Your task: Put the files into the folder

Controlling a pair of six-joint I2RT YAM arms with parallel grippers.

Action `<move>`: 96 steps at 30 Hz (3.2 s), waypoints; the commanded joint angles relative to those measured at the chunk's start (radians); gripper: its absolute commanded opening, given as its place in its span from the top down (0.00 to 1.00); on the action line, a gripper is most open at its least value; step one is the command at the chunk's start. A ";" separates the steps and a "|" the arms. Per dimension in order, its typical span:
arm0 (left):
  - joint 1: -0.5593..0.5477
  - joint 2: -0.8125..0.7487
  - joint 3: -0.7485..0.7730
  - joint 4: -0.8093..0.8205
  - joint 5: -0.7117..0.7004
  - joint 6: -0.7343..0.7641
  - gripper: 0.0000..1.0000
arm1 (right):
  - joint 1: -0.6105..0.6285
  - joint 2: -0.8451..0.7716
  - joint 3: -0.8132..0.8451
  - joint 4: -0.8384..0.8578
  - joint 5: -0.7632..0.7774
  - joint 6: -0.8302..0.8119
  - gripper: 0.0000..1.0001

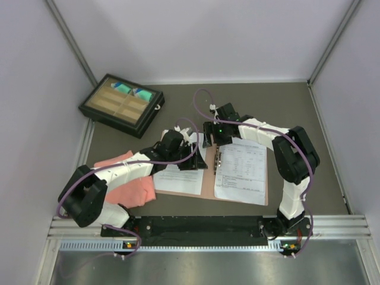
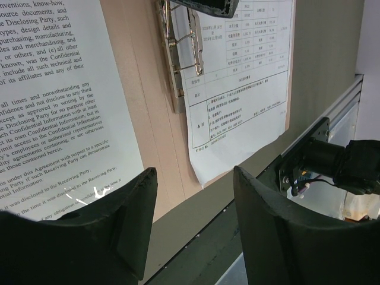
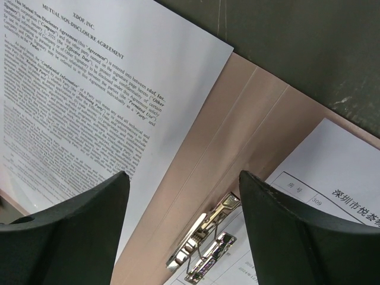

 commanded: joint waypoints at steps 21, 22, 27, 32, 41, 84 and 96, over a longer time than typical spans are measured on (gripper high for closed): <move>0.018 -0.031 0.021 0.007 -0.008 0.014 0.41 | 0.003 -0.132 -0.080 0.103 0.035 0.033 0.25; 0.019 -0.033 0.021 0.006 -0.008 0.012 0.41 | 0.005 -0.141 -0.092 0.104 0.084 0.038 0.24; 0.028 -0.045 0.023 0.009 -0.010 0.009 0.40 | -0.005 -0.144 -0.095 0.095 0.093 0.049 0.20; 0.034 -0.053 0.023 0.009 -0.006 0.003 0.40 | -0.008 -0.130 -0.103 0.103 0.063 0.073 0.20; 0.039 -0.062 0.017 0.009 0.000 0.003 0.39 | -0.009 -0.101 -0.088 0.077 0.060 0.089 0.19; 0.042 -0.042 0.007 0.026 0.026 -0.002 0.39 | -0.012 -0.175 -0.181 0.196 -0.065 0.066 0.23; 0.042 -0.045 0.009 0.029 0.020 -0.002 0.39 | -0.012 -0.221 -0.227 0.244 -0.162 0.056 0.25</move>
